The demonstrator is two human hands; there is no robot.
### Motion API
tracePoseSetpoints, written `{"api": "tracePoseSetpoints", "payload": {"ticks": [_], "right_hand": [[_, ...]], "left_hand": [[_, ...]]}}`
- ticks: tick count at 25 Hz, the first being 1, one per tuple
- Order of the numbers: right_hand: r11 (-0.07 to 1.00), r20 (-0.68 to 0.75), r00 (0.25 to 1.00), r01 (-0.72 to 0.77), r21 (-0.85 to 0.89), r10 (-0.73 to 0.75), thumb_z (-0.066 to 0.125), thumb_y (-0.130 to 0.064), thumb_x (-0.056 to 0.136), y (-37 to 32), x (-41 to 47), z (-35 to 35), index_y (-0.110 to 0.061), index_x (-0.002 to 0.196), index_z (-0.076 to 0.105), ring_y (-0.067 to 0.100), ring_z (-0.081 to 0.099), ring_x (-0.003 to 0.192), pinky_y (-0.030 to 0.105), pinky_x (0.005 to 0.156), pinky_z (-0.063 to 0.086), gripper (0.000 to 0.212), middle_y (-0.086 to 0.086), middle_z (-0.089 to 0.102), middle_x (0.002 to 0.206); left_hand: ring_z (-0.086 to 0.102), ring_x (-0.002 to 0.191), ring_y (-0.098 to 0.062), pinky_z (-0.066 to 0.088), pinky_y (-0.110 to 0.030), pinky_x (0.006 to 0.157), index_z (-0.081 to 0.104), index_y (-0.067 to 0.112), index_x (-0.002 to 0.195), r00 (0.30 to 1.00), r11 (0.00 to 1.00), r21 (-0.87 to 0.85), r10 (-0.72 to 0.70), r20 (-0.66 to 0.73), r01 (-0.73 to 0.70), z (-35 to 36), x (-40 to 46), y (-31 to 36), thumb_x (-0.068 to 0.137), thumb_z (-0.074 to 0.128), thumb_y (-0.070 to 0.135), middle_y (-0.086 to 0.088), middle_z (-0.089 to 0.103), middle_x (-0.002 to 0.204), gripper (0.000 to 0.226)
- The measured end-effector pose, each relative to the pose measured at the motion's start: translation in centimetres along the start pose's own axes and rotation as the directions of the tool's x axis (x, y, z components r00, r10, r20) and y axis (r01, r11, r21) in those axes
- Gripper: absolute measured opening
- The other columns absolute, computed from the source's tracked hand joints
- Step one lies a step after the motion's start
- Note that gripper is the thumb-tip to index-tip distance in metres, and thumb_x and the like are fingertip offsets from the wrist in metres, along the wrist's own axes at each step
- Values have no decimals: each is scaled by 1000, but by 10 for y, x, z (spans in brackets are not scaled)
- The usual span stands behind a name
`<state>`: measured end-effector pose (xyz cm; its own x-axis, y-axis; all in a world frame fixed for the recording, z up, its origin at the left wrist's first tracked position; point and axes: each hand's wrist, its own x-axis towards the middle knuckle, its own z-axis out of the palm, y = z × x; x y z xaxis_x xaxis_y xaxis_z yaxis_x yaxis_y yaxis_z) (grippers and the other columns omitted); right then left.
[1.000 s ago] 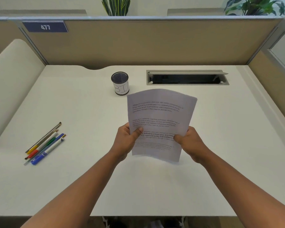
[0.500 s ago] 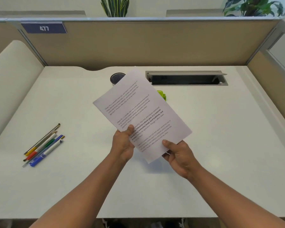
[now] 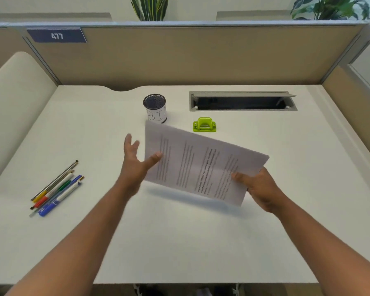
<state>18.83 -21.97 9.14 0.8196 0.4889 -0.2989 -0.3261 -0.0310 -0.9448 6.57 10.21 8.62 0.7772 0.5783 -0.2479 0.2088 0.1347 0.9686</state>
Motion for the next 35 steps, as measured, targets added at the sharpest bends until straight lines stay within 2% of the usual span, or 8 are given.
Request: {"api": "tracePoseSetpoints", "payload": {"ticks": [3,5,8,14,17,22,27,35], "right_hand": [[998,69,998,4,-57,0,66,4,91,-4,2,-8,-17,113,70,26,71,105,36,79,59,31,8,75,114],[995,27,999,23,-102,-20,67,2,91,-3,2,-6,-21,109,71,23,72,103,36,80,59,30,3,77,108],[982,-76,994,62,-176,-77,67,-1,92,4,1,-2,-29,100,72,15,73,95,36,81,60,30,-5,78,99],[982,-231,971,16,-188,-60,65,-7,94,34,-5,10,-33,101,68,10,71,94,26,76,60,27,-12,76,96],[981,-232,972,-3,-196,-43,63,-8,96,41,-8,13,-38,103,65,8,69,96,30,80,56,30,-9,73,104],[973,-265,963,-9,-229,-54,64,-10,95,37,-5,12,-38,97,66,0,70,86,23,73,55,28,-22,75,90],[967,-252,967,-19,-252,-46,61,-10,96,39,-5,10,-37,96,67,7,71,92,31,78,57,27,-16,75,95],[964,-235,971,-15,-265,-50,60,-10,96,39,-7,10,-36,102,66,13,69,99,35,83,58,28,-9,73,105]], "left_hand": [[66,120,-26,57,-45,96,55,21,135,952,998,40,33,303,-47,-14,9,8,79,86,29,-5,68,131,65],[69,113,-29,59,-43,92,66,17,124,950,999,27,36,310,-47,-10,6,4,87,77,20,-5,73,122,39],[72,106,-26,60,-42,87,69,18,121,981,999,-3,46,191,-46,5,-6,-6,96,65,10,-3,76,116,26],[72,96,-9,57,-26,80,70,27,107,994,996,34,74,80,-77,38,-27,-27,98,60,3,12,78,101,27],[67,105,-15,54,-31,87,68,24,114,994,995,62,66,88,-72,42,-31,-37,98,59,3,6,75,111,29],[67,110,-20,56,-37,90,61,27,121,995,993,67,96,-15,-95,36,-26,-39,96,61,3,-1,70,119,35],[70,101,-12,57,-29,82,68,46,99,997,996,57,73,-37,-71,33,-26,-39,97,61,7,12,74,106,40],[68,107,-16,54,-29,87,66,30,112,999,996,80,39,24,-41,32,-25,-45,102,55,9,6,73,113,26]]}}
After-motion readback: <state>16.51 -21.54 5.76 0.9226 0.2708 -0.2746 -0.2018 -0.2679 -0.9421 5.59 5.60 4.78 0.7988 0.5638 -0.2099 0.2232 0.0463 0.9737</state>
